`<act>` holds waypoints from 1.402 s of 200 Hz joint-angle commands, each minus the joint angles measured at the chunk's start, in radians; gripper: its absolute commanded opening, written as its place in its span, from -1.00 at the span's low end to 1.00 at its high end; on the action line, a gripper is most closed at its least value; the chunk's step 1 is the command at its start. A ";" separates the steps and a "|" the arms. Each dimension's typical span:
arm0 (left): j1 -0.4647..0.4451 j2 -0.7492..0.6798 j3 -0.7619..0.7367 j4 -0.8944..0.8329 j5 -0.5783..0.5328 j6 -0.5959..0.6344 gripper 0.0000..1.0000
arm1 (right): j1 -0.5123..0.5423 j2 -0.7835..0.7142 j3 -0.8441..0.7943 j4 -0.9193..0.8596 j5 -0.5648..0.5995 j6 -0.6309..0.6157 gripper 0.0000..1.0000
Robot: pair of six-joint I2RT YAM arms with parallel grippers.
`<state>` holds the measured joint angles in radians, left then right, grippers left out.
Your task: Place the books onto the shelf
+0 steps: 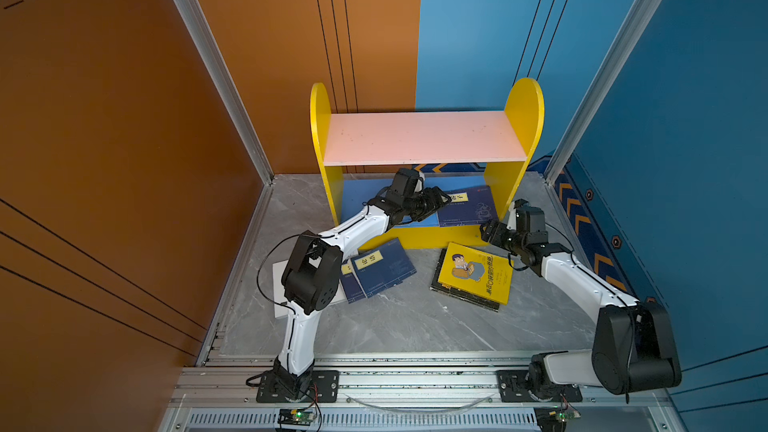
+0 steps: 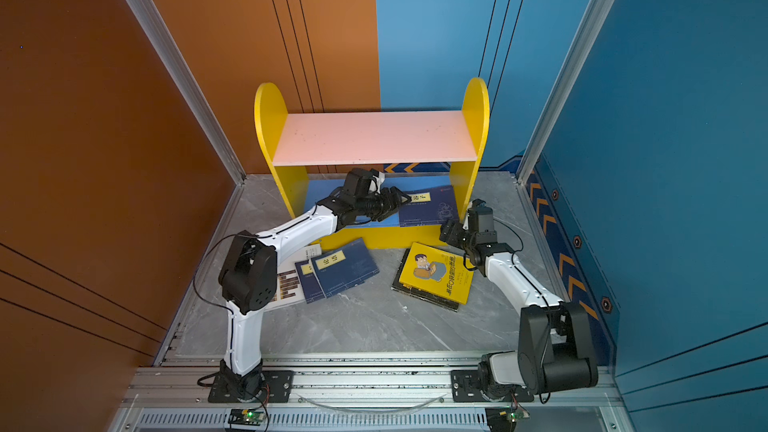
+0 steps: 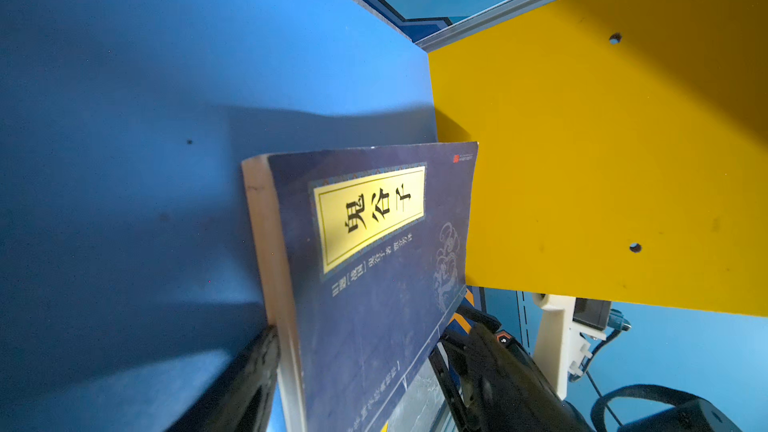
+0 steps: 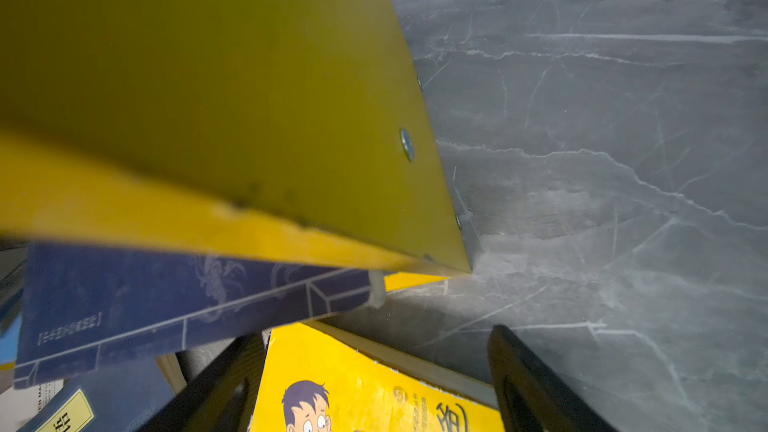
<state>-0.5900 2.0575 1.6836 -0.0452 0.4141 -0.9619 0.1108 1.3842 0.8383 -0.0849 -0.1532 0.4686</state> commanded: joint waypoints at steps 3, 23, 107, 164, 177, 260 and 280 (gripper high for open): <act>-0.004 0.035 0.021 -0.014 -0.002 0.002 0.46 | 0.022 0.024 0.069 -0.055 -0.023 -0.019 0.70; -0.002 0.038 0.025 -0.010 0.000 0.001 0.46 | 0.029 0.024 0.071 -0.059 -0.022 -0.019 0.70; 0.002 0.059 0.065 -0.003 0.016 0.002 0.47 | 0.037 0.067 0.113 -0.067 -0.040 -0.025 0.70; 0.005 0.061 0.071 -0.003 0.016 0.002 0.47 | 0.036 0.093 0.141 -0.081 -0.036 -0.037 0.70; 0.007 0.062 0.071 -0.002 0.016 0.001 0.47 | 0.036 0.103 0.151 -0.082 -0.038 -0.041 0.70; 0.011 0.075 0.089 0.012 0.030 0.003 0.49 | 0.038 0.137 0.194 -0.099 -0.048 -0.058 0.69; 0.012 0.075 0.091 0.014 0.031 0.004 0.49 | 0.038 0.145 0.212 -0.109 -0.050 -0.063 0.69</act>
<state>-0.5785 2.1006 1.7435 -0.0425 0.4194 -0.9615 0.1108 1.5101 0.9779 -0.2531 -0.1299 0.4870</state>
